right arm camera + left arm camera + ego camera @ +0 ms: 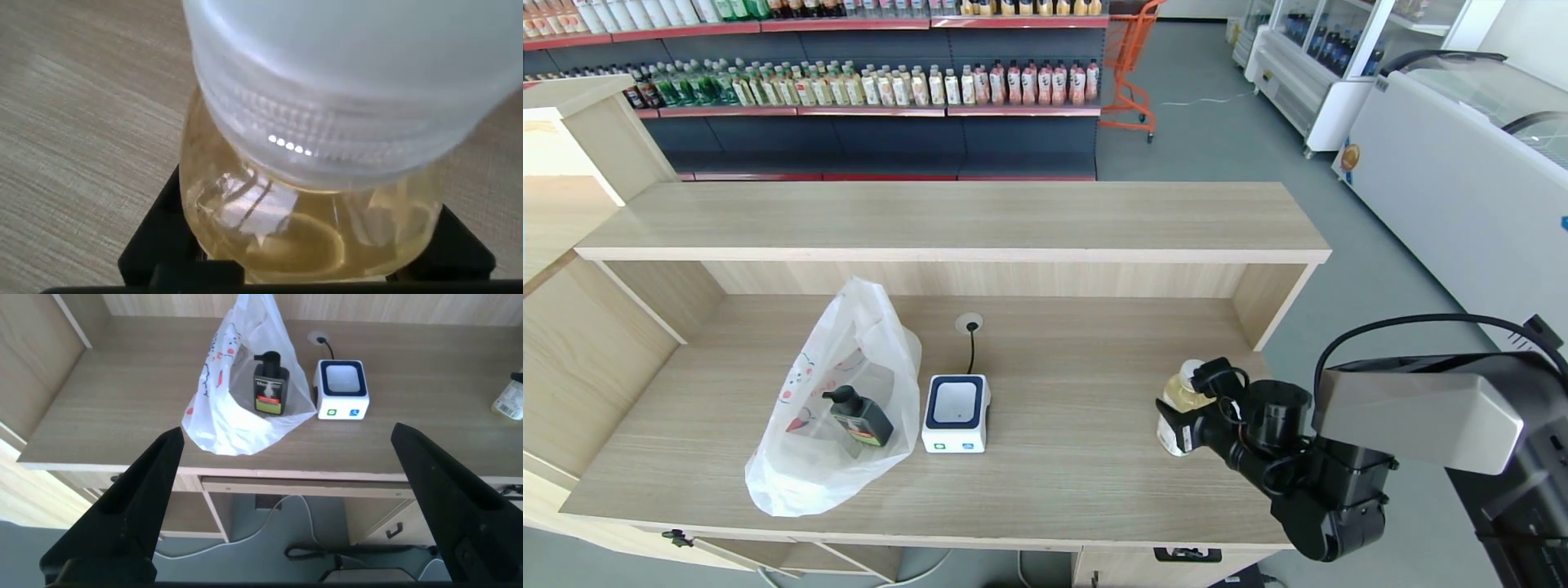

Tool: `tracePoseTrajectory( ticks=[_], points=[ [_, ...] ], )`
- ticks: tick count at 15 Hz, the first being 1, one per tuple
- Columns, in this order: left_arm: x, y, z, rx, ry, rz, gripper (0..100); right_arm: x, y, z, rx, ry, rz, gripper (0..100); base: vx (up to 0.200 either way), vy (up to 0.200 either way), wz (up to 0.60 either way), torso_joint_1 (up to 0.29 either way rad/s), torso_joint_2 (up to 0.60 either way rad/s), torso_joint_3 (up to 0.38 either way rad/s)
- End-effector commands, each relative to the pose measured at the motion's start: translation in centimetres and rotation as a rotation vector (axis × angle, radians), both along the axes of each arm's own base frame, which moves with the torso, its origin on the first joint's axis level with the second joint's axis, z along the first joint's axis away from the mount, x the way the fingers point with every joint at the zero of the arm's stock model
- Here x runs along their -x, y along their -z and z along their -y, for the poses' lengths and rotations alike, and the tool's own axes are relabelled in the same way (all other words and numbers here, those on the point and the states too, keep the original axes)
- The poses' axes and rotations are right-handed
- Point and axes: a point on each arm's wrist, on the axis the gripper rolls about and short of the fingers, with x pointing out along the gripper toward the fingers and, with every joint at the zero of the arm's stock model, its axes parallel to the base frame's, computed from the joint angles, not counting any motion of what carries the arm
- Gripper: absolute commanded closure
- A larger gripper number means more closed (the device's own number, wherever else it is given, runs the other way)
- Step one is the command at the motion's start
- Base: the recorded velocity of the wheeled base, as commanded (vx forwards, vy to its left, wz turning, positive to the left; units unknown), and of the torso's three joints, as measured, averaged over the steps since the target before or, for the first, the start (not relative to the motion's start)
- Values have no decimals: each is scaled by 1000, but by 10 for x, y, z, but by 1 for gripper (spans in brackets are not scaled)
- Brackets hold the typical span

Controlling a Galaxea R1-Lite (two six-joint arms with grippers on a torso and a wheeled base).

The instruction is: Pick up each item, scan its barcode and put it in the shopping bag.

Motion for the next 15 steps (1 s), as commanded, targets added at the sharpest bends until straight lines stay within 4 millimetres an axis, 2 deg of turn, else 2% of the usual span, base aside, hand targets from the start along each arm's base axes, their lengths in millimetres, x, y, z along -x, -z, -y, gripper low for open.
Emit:
tracePoseTrajectory(
  ticks=[1,2,3,4,5,7,9,13,15],
  points=[
    [0,0,0,0,0,1,0,18,-54,-4,-178,-22,23,100,0,0,0,0,0,0],
    [0,0,0,0,0,1,0,33,-81,-1,-271,-101,-26,100,0,0,0,0,0,0],
    [0,0,0,0,0,1,0,42,-98,3,-316,-183,-53,100,0,0,0,0,0,0],
    [0,0,0,0,0,1,0,62,-126,18,-350,-352,-124,100,0,0,0,0,0,0],
    [0,0,0,0,0,1,0,80,-137,24,-358,-467,-165,100,0,0,0,0,0,0],
    [0,0,0,0,0,1,0,105,-138,28,-370,-617,-223,100,0,0,0,0,0,0],
    [0,0,0,0,0,1,0,122,-146,23,-386,-688,-237,100,0,0,0,0,0,0],
    [0,0,0,0,0,1,0,136,-167,18,-467,-753,-253,100,0,0,0,0,0,0],
    [0,0,0,0,0,1,0,143,-171,15,-483,-774,-265,100,0,0,0,0,0,0]
  ],
)
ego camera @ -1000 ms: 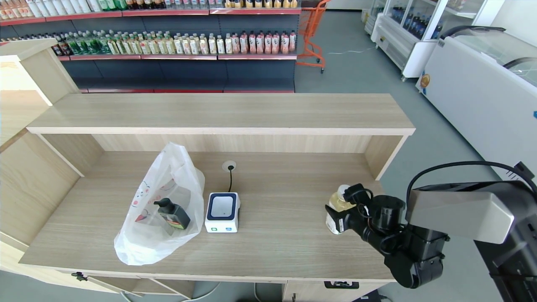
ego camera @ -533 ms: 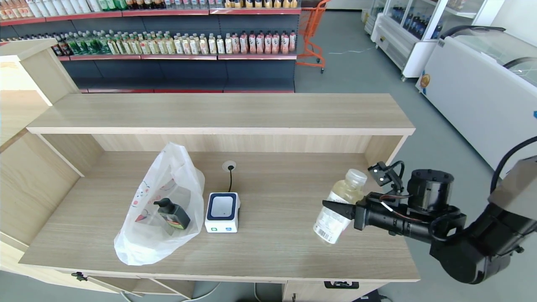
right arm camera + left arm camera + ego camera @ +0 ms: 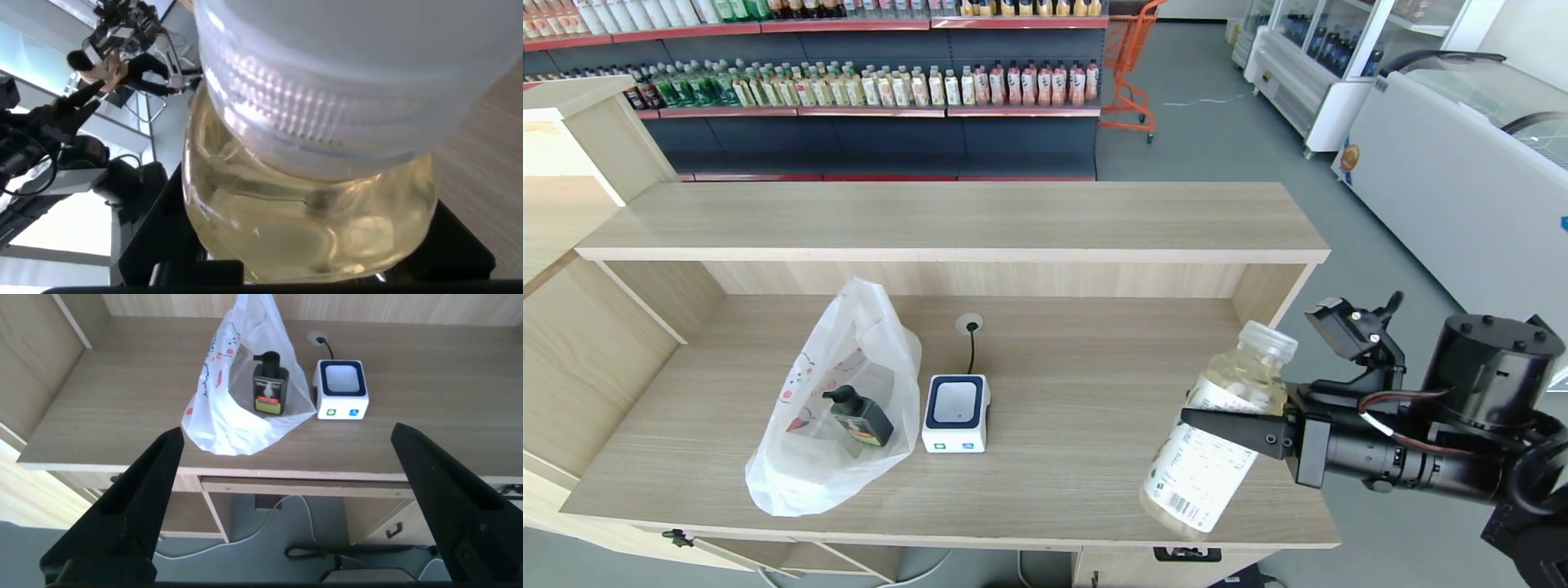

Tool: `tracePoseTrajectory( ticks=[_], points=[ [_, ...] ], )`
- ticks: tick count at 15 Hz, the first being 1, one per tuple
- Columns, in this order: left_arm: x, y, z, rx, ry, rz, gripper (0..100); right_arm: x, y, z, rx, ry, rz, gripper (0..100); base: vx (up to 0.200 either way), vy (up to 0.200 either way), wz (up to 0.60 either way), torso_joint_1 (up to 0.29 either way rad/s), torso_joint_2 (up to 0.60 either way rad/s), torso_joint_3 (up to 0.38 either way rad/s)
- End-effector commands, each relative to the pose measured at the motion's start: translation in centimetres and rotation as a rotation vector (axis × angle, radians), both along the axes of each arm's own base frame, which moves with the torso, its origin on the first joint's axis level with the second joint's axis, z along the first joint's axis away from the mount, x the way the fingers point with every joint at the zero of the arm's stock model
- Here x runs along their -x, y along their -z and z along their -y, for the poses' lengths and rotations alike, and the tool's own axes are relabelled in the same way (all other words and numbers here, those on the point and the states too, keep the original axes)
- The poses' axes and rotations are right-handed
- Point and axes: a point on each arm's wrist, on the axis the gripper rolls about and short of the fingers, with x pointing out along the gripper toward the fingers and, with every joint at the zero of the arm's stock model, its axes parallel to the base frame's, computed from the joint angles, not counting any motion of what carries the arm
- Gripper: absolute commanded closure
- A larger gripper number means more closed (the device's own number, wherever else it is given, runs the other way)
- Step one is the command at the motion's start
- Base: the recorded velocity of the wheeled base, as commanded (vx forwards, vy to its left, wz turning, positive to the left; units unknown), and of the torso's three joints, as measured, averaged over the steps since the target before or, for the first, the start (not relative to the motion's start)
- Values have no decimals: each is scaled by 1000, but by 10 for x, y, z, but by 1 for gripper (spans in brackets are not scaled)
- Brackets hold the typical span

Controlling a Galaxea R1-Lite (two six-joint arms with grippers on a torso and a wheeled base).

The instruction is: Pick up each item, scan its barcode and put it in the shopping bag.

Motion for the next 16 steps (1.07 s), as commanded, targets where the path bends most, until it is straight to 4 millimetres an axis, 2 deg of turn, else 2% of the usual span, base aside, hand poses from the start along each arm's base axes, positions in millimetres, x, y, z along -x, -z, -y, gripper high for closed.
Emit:
tracePoseTrajectory(
  ticks=[1,9,16],
  points=[
    [0,0,0,1,0,1,0,14,-11,-2,-16,-29,16,100,0,0,0,0,0,0],
    [0,0,0,1,0,1,0,28,-3,-21,37,-54,-71,100,0,0,0,0,0,0],
    [0,0,0,1,0,1,0,29,-2,-23,43,-32,-71,100,0,0,0,0,0,0]
  ],
)
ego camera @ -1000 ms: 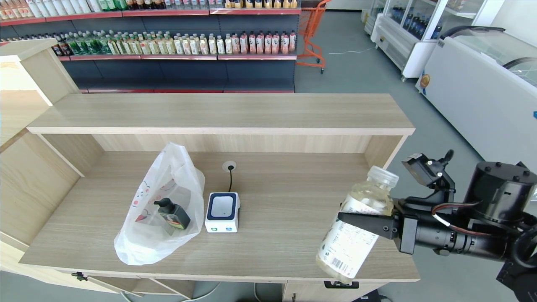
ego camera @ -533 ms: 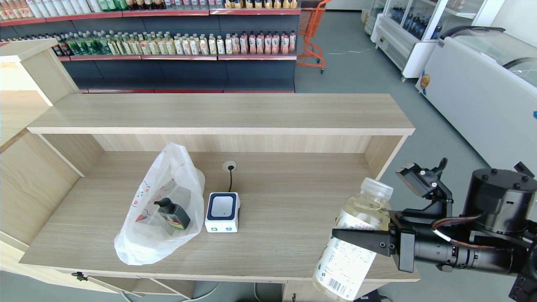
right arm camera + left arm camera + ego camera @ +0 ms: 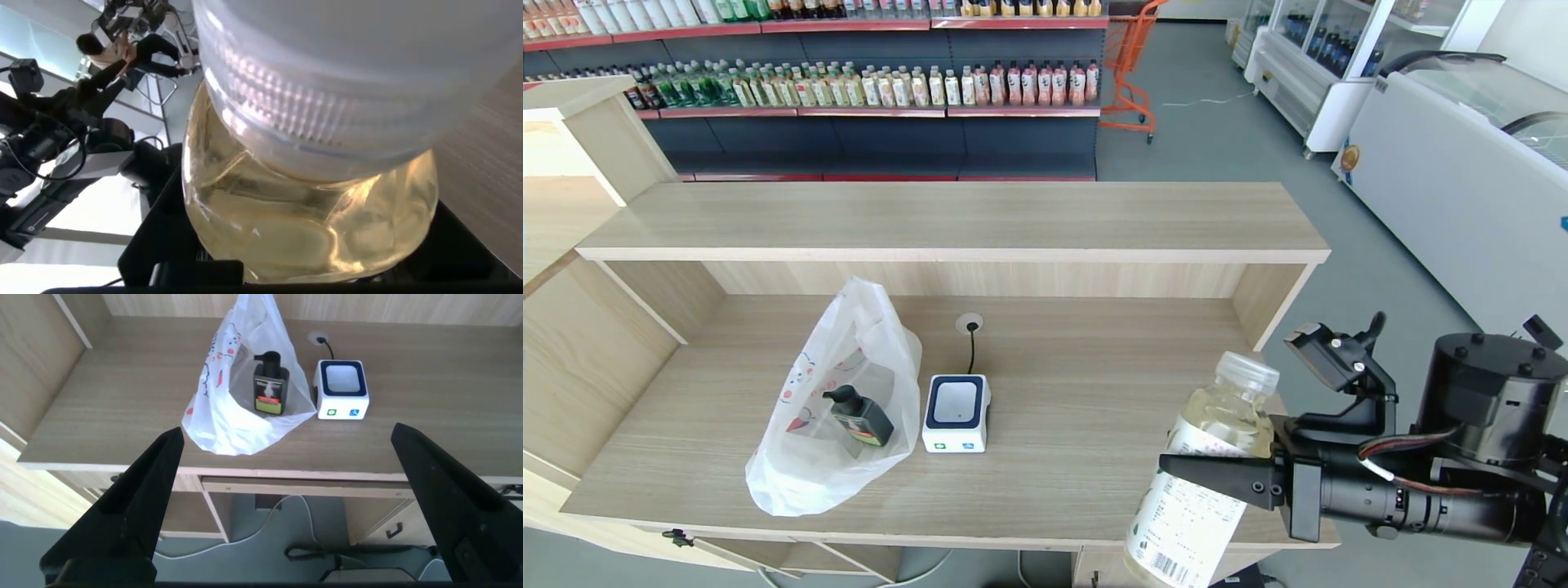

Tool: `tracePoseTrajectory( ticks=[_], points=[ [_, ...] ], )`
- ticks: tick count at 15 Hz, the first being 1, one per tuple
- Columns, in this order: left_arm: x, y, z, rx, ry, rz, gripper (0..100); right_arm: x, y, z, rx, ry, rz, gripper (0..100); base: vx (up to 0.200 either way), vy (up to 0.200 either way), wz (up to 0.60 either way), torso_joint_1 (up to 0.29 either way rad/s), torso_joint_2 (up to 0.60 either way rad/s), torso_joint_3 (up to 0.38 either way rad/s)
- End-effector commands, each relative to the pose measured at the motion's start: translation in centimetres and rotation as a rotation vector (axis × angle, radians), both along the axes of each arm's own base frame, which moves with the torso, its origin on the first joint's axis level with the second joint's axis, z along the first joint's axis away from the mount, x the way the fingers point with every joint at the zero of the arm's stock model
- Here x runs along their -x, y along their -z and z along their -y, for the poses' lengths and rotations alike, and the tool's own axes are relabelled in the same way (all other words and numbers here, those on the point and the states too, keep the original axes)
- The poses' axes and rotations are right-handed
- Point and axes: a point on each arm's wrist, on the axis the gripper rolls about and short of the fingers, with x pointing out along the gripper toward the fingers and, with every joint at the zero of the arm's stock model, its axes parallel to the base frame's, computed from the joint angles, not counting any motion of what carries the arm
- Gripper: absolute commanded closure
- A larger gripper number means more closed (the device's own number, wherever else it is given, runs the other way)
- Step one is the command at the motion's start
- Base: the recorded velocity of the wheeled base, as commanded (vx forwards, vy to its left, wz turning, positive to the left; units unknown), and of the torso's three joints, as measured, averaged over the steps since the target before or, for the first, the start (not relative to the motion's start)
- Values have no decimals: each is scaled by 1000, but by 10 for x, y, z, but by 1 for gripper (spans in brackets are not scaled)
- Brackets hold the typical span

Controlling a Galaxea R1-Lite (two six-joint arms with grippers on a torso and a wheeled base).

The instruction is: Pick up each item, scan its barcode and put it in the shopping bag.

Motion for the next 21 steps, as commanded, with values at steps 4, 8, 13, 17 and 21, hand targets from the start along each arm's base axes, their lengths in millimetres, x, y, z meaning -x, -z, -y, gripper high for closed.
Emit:
tracePoseTrajectory(
  ticks=[4,8,13,17,21],
  points=[
    [0,0,0,0,0,1,0,1,-1,1,-3,1,5,100,0,0,0,0,0,0],
    [0,0,0,0,0,1,0,4,-8,4,-12,8,53,100,0,0,0,0,0,0],
    [0,0,0,0,0,1,0,-12,-27,53,197,315,566,100,0,0,0,0,0,0],
    [0,0,0,0,0,1,0,-12,-29,82,441,456,829,100,0,0,0,0,0,0],
    [0,0,0,0,0,1,0,-5,-25,85,550,451,995,100,0,0,0,0,0,0]
  ],
)
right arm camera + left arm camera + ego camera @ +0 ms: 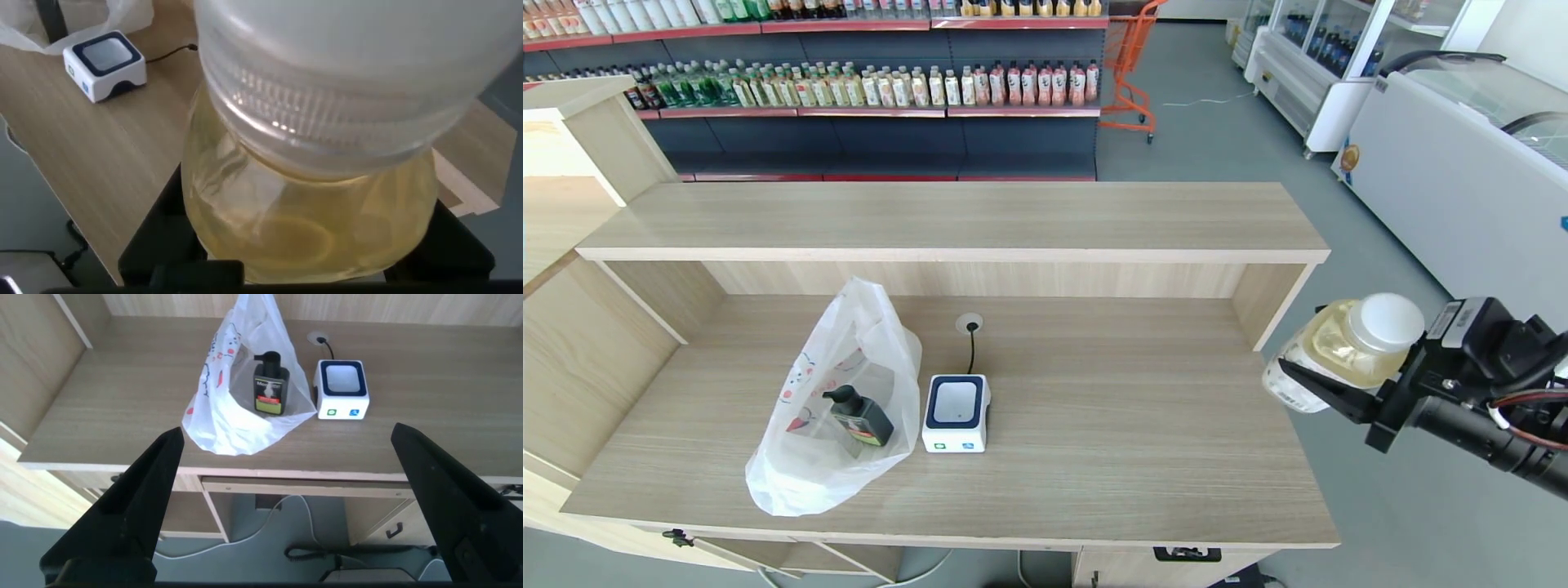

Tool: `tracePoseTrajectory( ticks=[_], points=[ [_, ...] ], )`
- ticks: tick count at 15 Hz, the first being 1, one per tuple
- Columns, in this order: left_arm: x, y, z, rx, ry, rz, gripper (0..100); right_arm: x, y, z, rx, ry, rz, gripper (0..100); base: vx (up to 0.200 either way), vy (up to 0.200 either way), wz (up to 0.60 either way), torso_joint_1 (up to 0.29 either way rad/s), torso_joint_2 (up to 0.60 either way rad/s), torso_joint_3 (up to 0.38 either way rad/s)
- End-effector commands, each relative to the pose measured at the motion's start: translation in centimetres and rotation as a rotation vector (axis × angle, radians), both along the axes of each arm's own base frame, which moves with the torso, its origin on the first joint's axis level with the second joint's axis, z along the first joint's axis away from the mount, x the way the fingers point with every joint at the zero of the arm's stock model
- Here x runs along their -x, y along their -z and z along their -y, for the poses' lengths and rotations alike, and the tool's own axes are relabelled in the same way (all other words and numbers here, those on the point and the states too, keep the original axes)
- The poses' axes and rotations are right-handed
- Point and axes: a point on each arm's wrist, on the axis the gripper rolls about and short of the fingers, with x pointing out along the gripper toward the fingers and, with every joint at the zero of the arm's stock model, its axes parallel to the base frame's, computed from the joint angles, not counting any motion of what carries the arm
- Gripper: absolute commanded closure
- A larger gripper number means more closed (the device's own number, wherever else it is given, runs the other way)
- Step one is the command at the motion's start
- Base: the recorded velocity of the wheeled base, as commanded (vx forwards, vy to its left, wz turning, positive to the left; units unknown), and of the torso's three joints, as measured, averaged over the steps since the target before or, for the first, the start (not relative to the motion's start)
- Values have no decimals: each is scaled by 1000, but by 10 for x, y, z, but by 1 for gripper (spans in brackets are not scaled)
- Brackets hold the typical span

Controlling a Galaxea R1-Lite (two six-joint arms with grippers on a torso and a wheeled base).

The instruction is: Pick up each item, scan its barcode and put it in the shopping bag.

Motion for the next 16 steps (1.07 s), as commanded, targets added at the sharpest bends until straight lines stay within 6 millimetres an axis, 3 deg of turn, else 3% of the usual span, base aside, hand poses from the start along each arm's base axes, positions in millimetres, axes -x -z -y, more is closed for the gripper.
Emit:
tracePoseTrajectory(
  ticks=[1,4,16],
  points=[
    [0,0,0,-2,2,1,0,4,1,1,28,6,33,100,0,0,0,0,0,0],
    [0,0,0,-1,2,1,0,9,-3,2,65,13,82,100,0,0,0,0,0,0],
    [0,0,0,-2,2,1,0,12,0,-2,-22,-31,1,100,0,200,0,2,1,3]
  ],
)
